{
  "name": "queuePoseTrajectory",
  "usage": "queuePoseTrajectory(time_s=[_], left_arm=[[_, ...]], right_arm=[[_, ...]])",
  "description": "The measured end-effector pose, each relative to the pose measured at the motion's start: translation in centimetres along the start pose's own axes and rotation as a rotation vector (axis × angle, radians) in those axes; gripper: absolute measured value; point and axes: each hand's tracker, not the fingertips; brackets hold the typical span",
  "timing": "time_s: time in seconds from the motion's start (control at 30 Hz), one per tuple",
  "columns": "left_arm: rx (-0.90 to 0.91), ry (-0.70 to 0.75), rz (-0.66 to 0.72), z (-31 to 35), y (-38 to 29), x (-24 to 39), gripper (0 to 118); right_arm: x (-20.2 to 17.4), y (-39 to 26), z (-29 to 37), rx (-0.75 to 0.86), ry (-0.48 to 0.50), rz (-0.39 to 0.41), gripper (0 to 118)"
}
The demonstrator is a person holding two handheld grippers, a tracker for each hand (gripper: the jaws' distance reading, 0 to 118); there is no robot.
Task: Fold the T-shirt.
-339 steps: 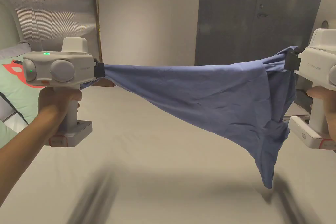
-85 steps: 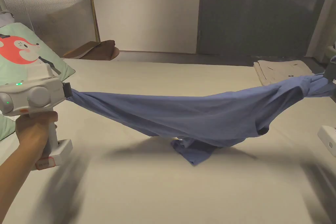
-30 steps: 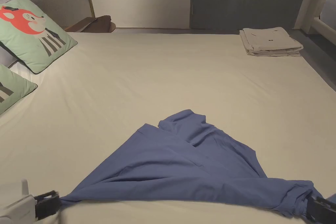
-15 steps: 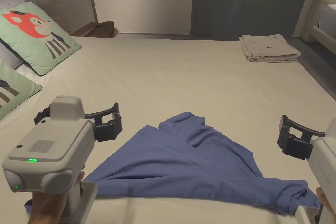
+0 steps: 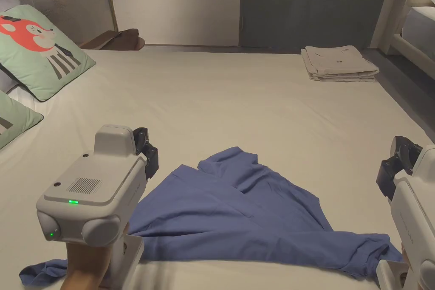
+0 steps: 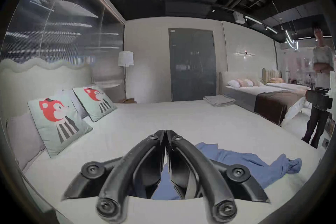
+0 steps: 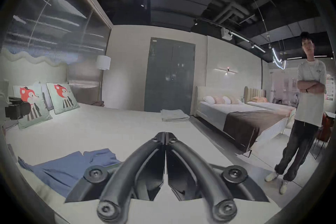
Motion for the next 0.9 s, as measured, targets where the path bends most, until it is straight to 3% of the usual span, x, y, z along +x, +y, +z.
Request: queuePoseTrajectory(time_s=[0.3, 0.47, 0.5, 0.57, 0.63, 0.9], left_arm=[[-0.353, -0.145, 0.048, -11.5, -0.2, -1.8, 0], [-0.516, -0.140, 0.034, -19.1, -2.4, -2.3, 3], [-0.524, -0.127, 0.041, -20.2, -2.9, -2.2, 13], [-0.608, -0.121, 0.036, -22.9, -4.2, -2.2, 61], [-0.671, -0.112, 0.030, -24.9, -5.8, -1.9, 94], [-0.745, -0.085, -0.035, -29.4, -9.9, -0.8, 92]], right_arm=[[0.4, -0.7, -2.2, -0.031, -0.018, 0.013, 0], [1.1, -1.9, -4.5, -0.074, -0.036, 0.016, 0], [1.3, -2.1, -4.9, -0.083, -0.041, 0.018, 0], [1.5, -2.7, -5.8, -0.102, -0.054, 0.022, 0], [1.9, -3.3, -6.5, -0.125, -0.061, 0.020, 0], [3.3, -6.1, -8.4, -0.216, -0.101, 0.033, 0]])
